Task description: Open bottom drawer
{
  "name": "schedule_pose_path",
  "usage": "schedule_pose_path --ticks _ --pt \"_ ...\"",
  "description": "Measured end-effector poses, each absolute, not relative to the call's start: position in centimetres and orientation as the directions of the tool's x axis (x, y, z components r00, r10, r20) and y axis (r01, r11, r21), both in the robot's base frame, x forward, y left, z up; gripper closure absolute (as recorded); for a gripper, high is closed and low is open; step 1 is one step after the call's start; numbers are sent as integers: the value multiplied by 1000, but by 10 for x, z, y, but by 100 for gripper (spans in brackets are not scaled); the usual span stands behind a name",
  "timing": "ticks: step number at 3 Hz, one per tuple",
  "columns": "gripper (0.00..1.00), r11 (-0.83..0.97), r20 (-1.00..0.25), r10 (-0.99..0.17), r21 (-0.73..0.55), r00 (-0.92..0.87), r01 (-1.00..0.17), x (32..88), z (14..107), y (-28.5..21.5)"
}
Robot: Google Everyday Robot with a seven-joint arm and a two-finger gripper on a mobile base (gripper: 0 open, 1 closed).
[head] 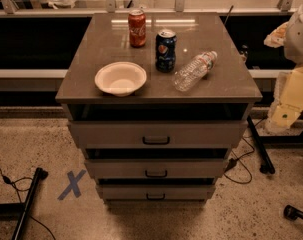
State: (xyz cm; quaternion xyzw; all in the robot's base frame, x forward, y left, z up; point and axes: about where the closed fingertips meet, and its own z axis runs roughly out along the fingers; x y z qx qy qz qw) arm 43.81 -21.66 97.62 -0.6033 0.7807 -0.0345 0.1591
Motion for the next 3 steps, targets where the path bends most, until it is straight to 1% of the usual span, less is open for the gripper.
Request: schedule_pose_path --ticks 2,3 --pt "0 267 -227 -950 -248 -212 -931 439 974 -216" --pt "0 259 -286 -938 -204 -195 -944 441 925 -217"
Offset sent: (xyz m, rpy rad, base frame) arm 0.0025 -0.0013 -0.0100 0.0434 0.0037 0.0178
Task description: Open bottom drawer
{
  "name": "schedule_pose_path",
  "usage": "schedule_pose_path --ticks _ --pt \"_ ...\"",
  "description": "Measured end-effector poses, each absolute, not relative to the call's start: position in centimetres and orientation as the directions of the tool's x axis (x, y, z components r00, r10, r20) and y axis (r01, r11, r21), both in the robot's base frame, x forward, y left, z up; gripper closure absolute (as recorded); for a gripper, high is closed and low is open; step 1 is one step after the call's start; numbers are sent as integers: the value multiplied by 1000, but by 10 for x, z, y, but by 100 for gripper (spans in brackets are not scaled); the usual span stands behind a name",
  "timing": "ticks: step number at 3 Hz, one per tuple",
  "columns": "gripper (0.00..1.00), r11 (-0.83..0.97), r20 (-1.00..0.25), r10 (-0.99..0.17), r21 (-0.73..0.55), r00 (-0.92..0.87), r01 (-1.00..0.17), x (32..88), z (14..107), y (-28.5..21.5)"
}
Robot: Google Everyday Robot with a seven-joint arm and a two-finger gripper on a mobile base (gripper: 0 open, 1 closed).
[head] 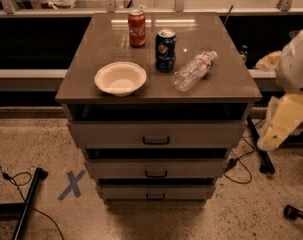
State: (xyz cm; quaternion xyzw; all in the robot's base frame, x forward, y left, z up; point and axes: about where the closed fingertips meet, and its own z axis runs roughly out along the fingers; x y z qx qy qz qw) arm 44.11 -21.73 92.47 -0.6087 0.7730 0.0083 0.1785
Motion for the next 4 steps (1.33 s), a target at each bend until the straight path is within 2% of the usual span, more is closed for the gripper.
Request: schedule_pose_path --ticks 1,2,4 --pt "0 230 -345 -925 -183 -157 -956 438 853 -217" --pt "0 232 -339 -927 -190 -158 -954 439 860 -216" --pt "0 244 -394 -900 -97 -188 -965 449 737 -225"
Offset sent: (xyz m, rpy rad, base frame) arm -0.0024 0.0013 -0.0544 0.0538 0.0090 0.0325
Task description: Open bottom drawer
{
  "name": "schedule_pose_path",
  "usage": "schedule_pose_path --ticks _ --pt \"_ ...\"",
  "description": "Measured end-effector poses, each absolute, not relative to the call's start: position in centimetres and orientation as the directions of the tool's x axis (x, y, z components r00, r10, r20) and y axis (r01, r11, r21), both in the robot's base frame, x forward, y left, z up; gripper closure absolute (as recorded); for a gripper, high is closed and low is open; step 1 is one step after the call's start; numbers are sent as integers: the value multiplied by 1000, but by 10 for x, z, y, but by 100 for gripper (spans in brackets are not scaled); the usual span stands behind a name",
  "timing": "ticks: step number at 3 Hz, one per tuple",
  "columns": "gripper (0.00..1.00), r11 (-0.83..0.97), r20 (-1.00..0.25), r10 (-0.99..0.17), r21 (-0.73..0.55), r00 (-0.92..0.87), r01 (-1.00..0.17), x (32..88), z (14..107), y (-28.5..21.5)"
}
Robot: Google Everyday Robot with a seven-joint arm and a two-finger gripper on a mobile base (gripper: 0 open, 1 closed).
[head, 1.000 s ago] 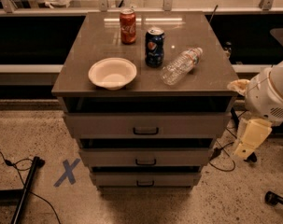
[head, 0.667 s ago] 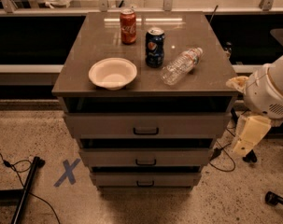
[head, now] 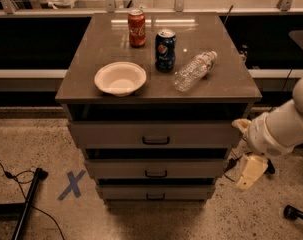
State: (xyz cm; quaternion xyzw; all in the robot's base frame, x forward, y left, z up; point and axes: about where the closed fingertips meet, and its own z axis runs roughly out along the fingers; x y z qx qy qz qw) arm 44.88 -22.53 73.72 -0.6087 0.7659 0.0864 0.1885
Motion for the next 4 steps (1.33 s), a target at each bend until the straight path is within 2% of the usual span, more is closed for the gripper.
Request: schedule_pose_path --ticks 1,2,4 --pt "0 204 -469 -878 -187 -95 -961 453 707 -228" --pt "0 135 -457 -890 -240 -11 -961 452 705 -233" --pt "0 104 -486 -873 -251 32 -962 456 671 -233"
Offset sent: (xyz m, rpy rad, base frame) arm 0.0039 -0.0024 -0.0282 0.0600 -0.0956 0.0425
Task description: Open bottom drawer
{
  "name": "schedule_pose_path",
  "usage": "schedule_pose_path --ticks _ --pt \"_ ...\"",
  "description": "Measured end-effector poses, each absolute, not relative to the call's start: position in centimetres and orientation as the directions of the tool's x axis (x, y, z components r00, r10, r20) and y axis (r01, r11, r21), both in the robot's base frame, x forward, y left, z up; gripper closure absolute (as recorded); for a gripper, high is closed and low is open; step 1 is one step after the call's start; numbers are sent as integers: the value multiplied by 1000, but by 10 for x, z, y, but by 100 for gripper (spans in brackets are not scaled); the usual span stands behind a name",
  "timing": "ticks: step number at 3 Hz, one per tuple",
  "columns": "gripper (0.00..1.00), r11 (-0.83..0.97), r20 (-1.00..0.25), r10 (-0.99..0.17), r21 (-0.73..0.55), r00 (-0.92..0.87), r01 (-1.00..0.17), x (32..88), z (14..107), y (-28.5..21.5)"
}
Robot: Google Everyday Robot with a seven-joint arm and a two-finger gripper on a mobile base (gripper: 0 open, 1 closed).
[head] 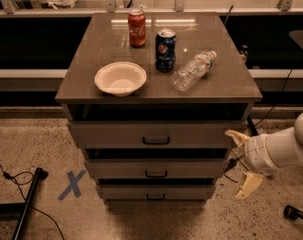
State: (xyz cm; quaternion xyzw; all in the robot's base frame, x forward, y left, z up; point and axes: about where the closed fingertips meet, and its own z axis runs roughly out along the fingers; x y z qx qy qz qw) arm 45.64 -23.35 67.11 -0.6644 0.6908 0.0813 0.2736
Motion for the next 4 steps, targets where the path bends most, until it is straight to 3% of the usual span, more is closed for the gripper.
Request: schedule_pose_path --ticks 1,3,4 --pt "0 75 -530 -844 -260 77 -963 455 607 -234" --pt "0 -10 -532 -815 -384 231 -923 455 606 -213" --pt "0 -79 -521 -813 -345 260 -935 452 574 -208"
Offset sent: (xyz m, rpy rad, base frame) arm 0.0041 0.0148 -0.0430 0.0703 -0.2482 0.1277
